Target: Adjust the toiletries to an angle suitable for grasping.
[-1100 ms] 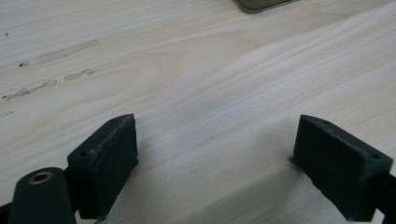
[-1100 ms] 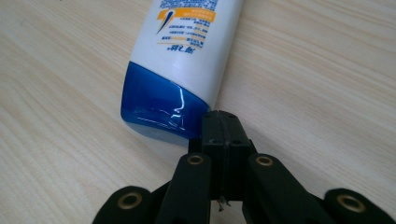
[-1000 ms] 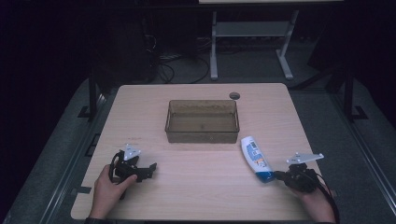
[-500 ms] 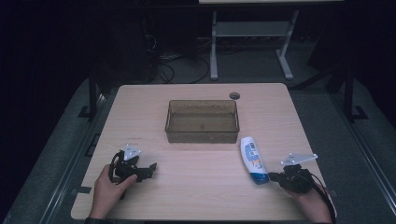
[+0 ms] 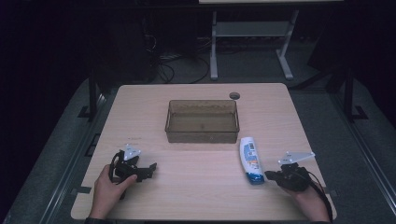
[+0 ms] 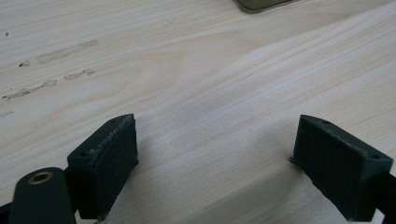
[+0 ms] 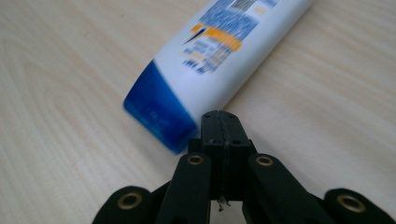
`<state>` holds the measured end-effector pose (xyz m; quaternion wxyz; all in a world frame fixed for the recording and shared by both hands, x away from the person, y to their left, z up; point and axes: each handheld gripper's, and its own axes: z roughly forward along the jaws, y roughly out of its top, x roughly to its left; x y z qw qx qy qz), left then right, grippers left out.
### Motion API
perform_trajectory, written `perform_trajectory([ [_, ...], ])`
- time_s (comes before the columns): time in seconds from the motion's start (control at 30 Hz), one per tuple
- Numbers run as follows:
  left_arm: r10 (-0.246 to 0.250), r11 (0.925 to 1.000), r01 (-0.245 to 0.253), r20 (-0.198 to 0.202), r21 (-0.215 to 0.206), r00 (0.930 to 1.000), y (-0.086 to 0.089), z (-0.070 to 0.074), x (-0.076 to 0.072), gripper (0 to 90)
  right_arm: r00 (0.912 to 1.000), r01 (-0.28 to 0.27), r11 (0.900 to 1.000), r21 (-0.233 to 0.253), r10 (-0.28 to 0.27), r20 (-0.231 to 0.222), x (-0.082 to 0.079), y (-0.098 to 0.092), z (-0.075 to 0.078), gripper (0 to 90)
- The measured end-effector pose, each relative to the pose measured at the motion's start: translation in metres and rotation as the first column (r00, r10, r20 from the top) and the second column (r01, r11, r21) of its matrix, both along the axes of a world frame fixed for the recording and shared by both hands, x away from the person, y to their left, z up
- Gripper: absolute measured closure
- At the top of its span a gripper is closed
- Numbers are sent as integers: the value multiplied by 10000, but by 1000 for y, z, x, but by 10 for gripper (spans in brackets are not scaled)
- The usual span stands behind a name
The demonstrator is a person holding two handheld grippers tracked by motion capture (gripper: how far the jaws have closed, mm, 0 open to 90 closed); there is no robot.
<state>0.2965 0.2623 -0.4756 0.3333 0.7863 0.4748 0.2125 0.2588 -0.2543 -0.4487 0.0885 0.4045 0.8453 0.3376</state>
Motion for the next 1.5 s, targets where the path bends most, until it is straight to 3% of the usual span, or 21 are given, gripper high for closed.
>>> perform_trajectory([
  [0.33, 0, 10000, 0, 1, -4, 10000, 0, 0, 0, 124, 9963, 441, 9967, 687, -490, 705, 29, 0, 21, 896],
  [0.83, 27, 10000, -27, 13, -41, 10000, 0, 0, 0, 124, 9940, 506, 9947, 897, -589, 923, 73, 30, 28, 897],
  [1.1, 30, 10000, -30, 15, -47, 10000, 0, 0, 0, 124, 9938, 440, 9960, 779, -517, 986, 92, 49, 24, 896],
  [1.27, 42, 10000, -42, 6, -53, 10000, 0, 0, 0, 124, 9951, 378, 9973, 622, -432, 884, 104, 64, 13, 896],
  [1.5, 31, 10000, -31, 16, -48, 10000, 0, 0, 0, 124, 9960, 283, 9987, 422, -318, 830, 107, 72, 7, 896],
])
